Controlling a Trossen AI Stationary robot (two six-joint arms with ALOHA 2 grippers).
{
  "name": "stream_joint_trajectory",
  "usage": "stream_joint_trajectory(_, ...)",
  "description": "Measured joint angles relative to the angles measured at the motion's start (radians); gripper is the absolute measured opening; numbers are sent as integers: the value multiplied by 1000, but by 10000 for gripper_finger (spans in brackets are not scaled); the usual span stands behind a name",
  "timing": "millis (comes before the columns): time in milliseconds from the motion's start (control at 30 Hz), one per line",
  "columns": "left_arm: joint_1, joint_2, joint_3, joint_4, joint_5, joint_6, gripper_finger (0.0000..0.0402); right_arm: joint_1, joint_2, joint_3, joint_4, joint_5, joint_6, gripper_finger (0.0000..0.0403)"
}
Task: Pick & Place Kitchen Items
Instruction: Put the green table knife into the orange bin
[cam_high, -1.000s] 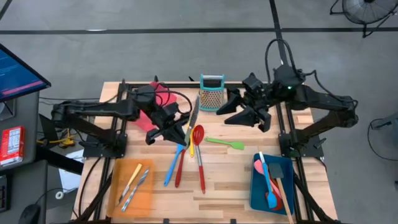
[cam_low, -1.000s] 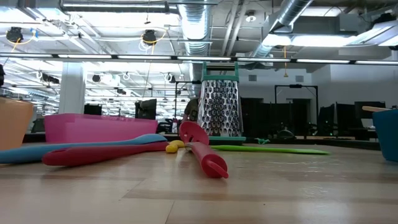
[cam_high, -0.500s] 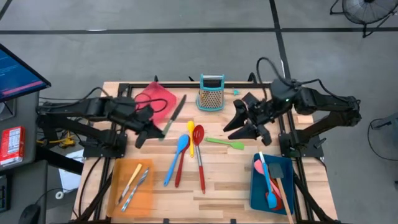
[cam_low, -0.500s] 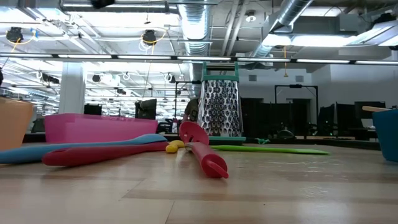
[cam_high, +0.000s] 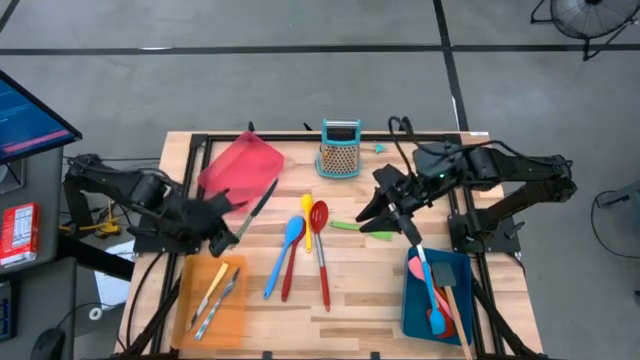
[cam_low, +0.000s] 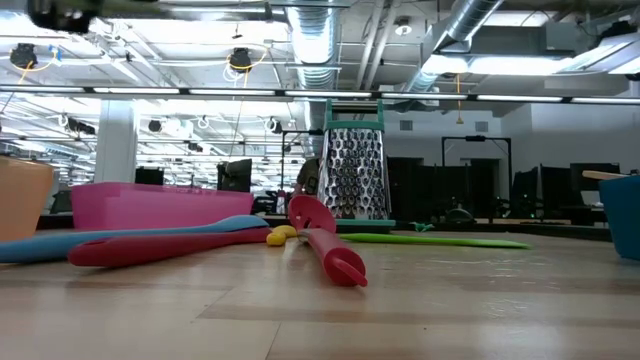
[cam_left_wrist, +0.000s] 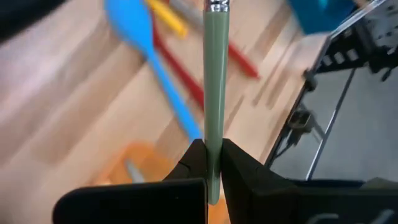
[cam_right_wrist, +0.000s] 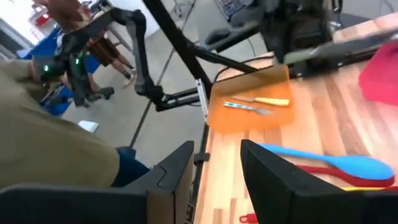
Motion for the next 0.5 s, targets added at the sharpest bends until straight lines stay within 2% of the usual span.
stream_joint_trajectory(233, -188, 3, -134, -5, -1, -291, 1, 5, 27, -1, -82, 19, -8, 117)
stream_joint_trajectory(400, -365, 6, -170, -5, -97, -522, 1, 5, 51, -2, -105, 19, -11, 118)
stream_joint_trajectory(500, -480, 24, -170, -4, -113, -647, 1, 5, 66, -1, -120, 19, -11, 118)
